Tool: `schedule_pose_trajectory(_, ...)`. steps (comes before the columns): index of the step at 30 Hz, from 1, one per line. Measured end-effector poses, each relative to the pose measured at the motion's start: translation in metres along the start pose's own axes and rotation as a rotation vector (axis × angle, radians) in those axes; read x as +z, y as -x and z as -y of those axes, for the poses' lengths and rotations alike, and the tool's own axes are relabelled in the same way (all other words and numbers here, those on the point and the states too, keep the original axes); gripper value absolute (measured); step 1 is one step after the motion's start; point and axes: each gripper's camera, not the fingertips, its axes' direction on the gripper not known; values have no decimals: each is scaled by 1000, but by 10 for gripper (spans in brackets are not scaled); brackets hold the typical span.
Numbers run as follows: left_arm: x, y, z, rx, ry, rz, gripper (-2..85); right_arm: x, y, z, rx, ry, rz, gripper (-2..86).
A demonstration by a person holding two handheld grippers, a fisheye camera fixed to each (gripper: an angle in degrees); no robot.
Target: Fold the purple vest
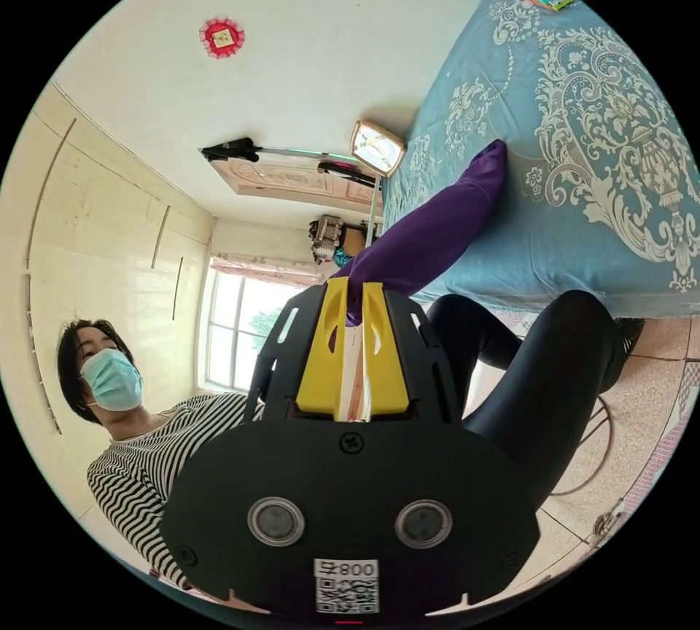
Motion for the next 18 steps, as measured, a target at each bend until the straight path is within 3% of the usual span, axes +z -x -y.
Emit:
schedule_pose_trajectory(8, 74, -23, 15, 92, 124, -75, 24, -39, 68, -51, -77, -118, 72, 19)
schedule_pose_trajectory(18, 260, -46, 104, 232, 302, -114, 22, -119, 164, -27, -192, -275, 0, 18)
